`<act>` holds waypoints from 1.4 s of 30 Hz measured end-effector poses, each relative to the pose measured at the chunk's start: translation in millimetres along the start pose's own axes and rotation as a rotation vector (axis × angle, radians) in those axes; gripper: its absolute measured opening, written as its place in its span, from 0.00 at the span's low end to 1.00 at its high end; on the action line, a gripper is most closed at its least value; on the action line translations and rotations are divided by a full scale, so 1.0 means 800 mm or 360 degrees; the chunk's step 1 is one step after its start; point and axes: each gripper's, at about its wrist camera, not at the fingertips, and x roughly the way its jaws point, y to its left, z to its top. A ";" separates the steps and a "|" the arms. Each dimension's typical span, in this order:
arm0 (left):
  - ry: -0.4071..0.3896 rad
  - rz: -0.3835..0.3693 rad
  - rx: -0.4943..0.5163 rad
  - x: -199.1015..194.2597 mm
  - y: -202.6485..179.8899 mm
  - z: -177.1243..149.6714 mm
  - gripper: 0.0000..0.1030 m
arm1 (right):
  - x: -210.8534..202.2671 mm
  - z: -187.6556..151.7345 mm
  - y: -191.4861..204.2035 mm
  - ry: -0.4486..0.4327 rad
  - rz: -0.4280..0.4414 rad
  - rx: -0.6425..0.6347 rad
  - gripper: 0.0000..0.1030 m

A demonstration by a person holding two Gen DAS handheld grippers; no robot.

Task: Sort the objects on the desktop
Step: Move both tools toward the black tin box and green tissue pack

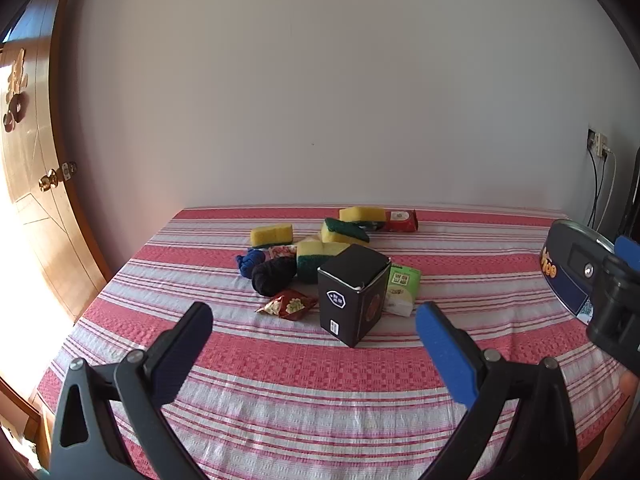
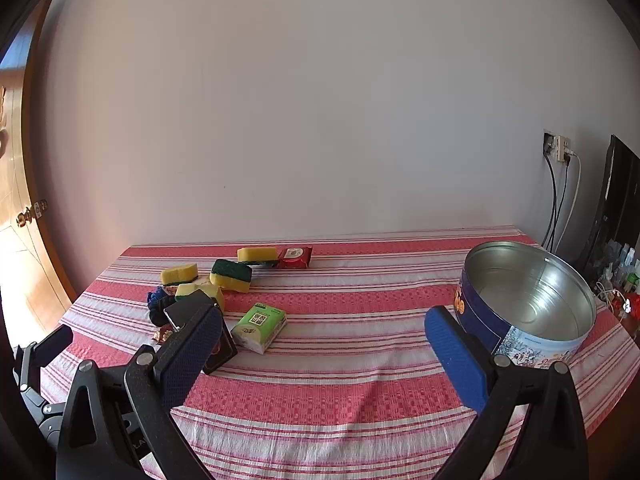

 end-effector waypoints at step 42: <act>0.0090 -0.0007 -0.0030 0.025 0.007 -0.007 1.00 | 0.025 -0.005 0.002 0.0091 0.0040 -0.0028 1.00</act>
